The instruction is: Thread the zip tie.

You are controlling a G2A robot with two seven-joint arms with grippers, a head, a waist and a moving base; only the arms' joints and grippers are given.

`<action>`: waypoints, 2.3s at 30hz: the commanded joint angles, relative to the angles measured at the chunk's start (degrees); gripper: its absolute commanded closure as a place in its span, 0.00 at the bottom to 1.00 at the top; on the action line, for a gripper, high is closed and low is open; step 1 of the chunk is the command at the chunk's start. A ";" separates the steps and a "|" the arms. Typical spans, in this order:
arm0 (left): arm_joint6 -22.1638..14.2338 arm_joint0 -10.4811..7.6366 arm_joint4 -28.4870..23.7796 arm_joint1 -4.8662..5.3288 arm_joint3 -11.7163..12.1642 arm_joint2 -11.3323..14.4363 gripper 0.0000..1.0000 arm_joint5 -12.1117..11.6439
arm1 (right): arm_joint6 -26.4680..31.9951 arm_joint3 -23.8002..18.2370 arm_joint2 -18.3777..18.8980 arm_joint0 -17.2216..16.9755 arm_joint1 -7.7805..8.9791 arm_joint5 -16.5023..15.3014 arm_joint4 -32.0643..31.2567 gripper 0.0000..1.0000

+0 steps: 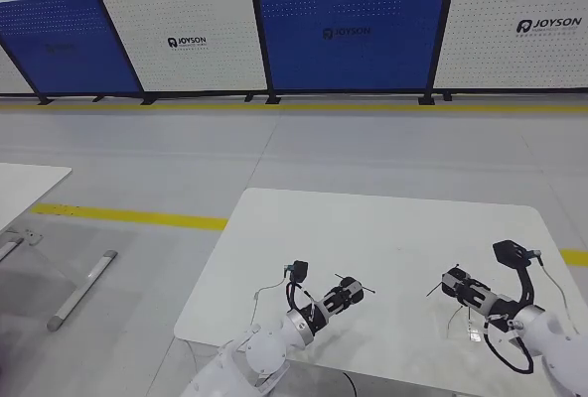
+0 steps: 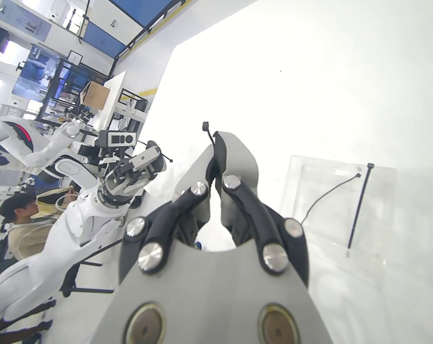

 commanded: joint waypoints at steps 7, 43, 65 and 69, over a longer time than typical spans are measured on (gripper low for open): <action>0.81 -0.07 0.17 -0.03 0.02 -0.10 1.00 -0.04 | 0.00 0.00 0.00 0.00 0.00 0.00 0.00 1.00; 14.34 -0.41 8.09 -0.98 2.16 1.73 1.00 -2.67 | -24.41 -6.30 -6.87 -5.63 -2.63 -1.83 2.51 1.00; 22.30 -2.89 12.11 -2.59 3.54 5.58 1.00 1.00 | -41.24 -4.41 -16.21 -5.13 -5.55 -0.72 -4.85 1.00; 22.30 -2.89 12.11 -2.59 3.54 5.58 1.00 1.00 | -42.10 -1.86 -20.13 -1.93 -6.93 1.31 -5.59 1.00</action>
